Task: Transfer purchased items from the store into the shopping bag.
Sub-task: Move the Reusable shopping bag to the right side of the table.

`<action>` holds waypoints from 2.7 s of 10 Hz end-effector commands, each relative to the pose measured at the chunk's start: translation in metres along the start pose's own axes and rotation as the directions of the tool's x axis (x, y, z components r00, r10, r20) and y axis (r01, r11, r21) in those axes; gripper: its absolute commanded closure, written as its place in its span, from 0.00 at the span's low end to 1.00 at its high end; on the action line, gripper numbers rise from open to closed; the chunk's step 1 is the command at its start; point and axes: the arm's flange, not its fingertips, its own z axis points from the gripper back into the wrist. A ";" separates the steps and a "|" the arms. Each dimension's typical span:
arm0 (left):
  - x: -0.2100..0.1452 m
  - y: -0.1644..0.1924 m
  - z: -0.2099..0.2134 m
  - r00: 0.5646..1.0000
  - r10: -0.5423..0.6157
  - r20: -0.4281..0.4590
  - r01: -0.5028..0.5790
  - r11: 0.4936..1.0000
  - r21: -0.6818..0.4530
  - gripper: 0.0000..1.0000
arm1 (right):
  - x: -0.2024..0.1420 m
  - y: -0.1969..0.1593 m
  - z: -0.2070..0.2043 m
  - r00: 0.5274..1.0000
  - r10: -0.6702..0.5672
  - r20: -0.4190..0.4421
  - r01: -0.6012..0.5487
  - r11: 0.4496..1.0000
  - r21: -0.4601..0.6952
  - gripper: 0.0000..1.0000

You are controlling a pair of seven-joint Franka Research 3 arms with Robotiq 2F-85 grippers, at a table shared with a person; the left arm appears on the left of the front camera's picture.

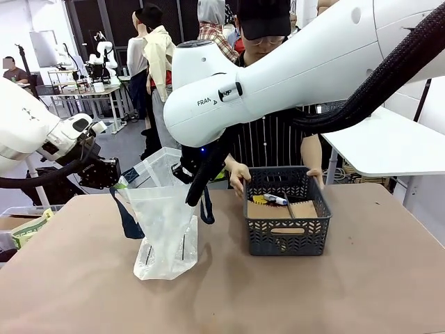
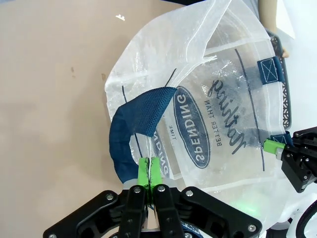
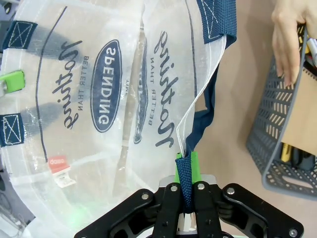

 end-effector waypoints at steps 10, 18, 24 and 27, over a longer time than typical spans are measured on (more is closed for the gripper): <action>-0.001 0.001 0.001 1.000 0.006 0.008 -0.006 1.000 0.004 1.00 | -0.002 -0.001 -0.001 1.000 0.002 -0.004 -0.002 1.000 -0.003 1.00; -0.001 0.001 0.001 1.000 0.006 0.008 -0.006 1.000 0.004 1.00 | -0.002 -0.001 -0.001 1.000 0.002 -0.004 -0.002 1.000 -0.003 1.00; -0.001 0.001 0.001 1.000 0.006 0.008 -0.006 1.000 0.004 1.00 | -0.002 -0.001 -0.001 1.000 0.002 -0.004 -0.002 1.000 -0.003 1.00; -0.001 0.001 0.001 1.000 0.006 0.008 -0.006 1.000 0.004 1.00 | -0.002 -0.001 -0.001 1.000 0.002 -0.004 -0.002 1.000 -0.003 1.00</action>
